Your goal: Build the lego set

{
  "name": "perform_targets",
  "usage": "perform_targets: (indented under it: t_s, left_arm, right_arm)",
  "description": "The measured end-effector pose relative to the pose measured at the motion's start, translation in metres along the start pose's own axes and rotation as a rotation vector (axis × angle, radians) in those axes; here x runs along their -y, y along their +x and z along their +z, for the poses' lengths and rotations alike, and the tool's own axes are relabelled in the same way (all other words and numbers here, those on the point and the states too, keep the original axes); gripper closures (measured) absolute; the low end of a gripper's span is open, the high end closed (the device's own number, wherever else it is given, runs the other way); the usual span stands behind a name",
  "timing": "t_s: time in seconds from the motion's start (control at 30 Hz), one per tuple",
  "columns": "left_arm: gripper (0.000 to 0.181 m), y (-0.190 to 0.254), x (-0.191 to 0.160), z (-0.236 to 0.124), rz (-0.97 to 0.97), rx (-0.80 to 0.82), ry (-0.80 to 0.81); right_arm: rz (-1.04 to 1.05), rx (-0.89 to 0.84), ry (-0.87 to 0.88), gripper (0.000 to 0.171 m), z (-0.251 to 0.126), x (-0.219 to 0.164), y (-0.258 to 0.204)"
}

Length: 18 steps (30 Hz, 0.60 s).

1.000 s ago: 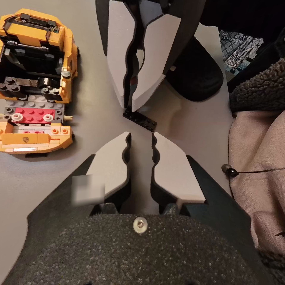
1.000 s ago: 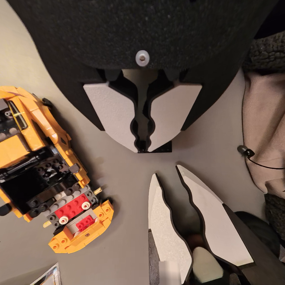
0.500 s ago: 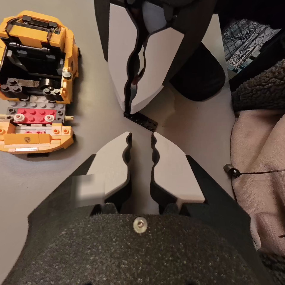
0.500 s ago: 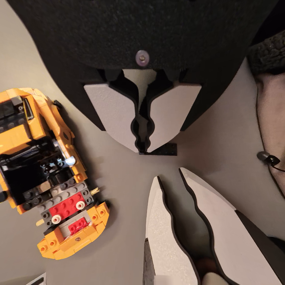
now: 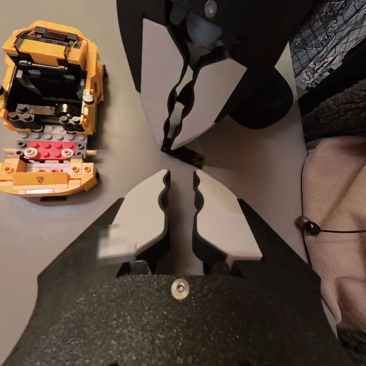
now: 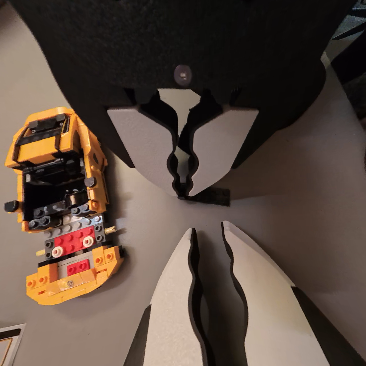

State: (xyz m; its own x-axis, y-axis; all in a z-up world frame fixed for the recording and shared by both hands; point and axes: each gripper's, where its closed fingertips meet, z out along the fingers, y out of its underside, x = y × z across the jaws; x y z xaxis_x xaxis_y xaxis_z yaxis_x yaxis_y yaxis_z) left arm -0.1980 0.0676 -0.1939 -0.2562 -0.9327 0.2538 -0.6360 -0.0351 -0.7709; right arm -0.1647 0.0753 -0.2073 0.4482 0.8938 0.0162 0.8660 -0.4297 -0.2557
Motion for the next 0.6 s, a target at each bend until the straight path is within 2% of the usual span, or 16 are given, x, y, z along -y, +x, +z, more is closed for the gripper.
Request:
perform_targets:
  t_s: [0.17,0.6]
  left_arm:
    - [0.161,-0.0007,0.0002,-0.0001,0.004,0.009,0.001]
    - [0.164,-0.0048,0.0025,0.0049,0.050,0.053,-0.012]
  right_arm:
    - [0.006,0.005,0.001,0.165,0.0002,0.0006,-0.0008]
    - [0.096,0.033,0.219,0.165,-0.0066,0.0064,-0.0087]
